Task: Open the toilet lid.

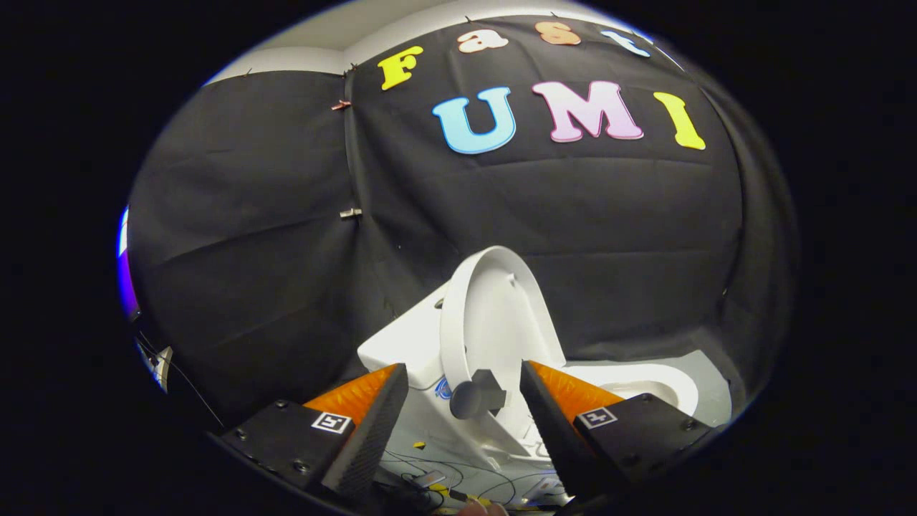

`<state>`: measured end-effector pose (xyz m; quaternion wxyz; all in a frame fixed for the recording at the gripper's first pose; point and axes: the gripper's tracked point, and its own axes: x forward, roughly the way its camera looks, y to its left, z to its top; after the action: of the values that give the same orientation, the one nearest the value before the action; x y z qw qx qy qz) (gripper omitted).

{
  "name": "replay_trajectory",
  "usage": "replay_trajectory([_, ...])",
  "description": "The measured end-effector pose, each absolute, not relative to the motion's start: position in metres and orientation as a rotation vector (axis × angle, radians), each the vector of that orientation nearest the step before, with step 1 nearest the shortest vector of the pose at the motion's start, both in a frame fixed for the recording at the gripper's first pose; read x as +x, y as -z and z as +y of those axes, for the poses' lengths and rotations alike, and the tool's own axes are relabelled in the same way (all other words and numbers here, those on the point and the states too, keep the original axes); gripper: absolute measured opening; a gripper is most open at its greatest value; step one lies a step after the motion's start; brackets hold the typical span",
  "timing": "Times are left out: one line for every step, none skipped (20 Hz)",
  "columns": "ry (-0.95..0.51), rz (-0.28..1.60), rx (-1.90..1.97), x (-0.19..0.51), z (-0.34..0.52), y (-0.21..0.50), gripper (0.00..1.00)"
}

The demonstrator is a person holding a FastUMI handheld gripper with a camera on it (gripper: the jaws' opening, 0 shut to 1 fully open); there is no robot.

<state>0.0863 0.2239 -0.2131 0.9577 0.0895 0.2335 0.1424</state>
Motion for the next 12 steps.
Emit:
replay_trajectory([-0.286,0.45,0.172,0.085,0.221,0.2,0.98])
replay_trajectory([-0.283,0.425,0.161,0.084,0.218,0.187,0.98])
replay_trajectory([-0.284,0.398,0.152,0.082,0.216,0.172,0.98])
replay_trajectory([-0.283,0.369,0.141,0.081,0.213,0.157,0.98])
replay_trajectory([-0.281,0.34,0.13,0.079,0.21,0.142,0.98])
replay_trajectory([-0.28,0.311,0.122,0.074,0.206,0.128,0.98])
replay_trajectory([-0.276,0.282,0.115,0.07,0.202,0.112,0.98])
replay_trajectory([-0.268,0.254,0.107,0.066,0.195,0.098,0.98])
replay_trajectory([-0.258,0.224,0.099,0.063,0.188,0.085,0.98])
replay_trajectory([-0.242,0.195,0.09,0.058,0.178,0.07,0.98])
replay_trajectory([-0.227,0.17,0.082,0.054,0.168,0.059,0.98])
replay_trajectory([-0.207,0.149,0.073,0.051,0.158,0.049,0.98])
